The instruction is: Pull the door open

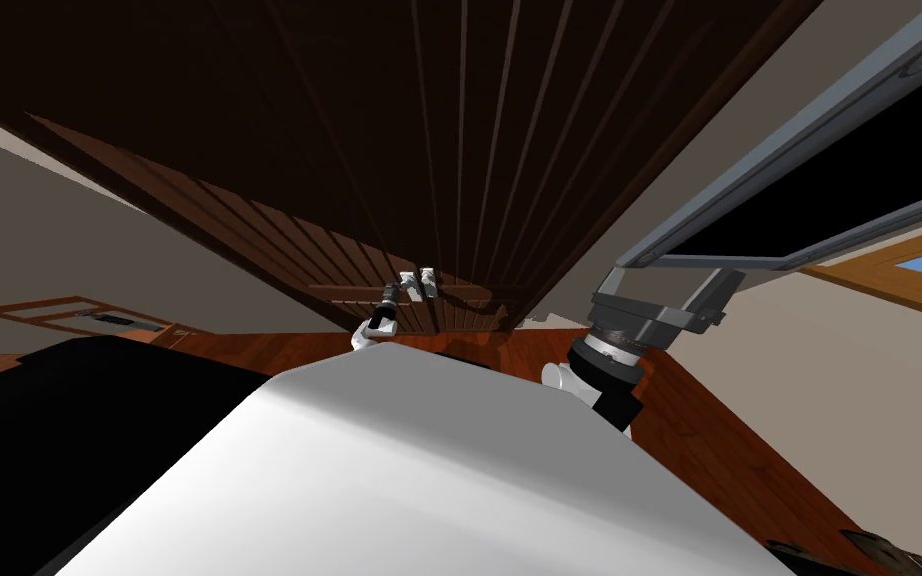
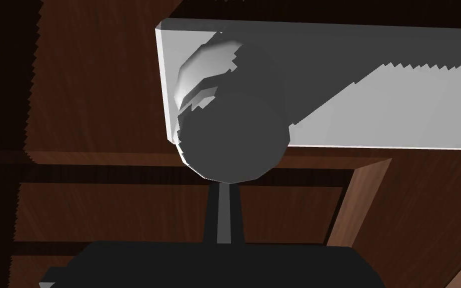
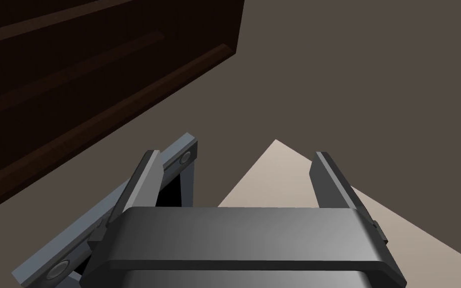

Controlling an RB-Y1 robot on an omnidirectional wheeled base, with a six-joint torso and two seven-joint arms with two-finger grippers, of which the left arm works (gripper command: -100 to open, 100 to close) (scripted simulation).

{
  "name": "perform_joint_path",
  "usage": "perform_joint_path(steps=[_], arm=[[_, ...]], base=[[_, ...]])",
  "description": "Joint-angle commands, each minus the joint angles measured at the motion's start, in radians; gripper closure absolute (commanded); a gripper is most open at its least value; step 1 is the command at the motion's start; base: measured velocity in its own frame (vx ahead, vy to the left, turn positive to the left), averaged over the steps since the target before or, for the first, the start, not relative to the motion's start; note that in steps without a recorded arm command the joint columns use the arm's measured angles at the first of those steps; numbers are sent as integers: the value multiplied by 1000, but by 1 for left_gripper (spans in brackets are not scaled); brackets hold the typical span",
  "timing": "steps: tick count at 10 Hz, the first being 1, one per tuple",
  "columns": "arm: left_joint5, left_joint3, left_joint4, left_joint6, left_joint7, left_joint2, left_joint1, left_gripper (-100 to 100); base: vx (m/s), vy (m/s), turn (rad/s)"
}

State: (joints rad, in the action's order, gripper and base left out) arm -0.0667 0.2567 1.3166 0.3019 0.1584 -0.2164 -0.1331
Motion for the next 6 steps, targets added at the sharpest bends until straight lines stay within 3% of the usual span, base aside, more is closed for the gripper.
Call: perform_joint_path(steps=[1,4,6], arm=[[-3,14,-3,-1,2,-9,-18,-100],[-3,9,3,1,6,-12,-29,-100],[0,-16,18,5,13,-7,-31,-100]], base=[[-134,58,138],[-202,30,34],[-194,-56,-63]])
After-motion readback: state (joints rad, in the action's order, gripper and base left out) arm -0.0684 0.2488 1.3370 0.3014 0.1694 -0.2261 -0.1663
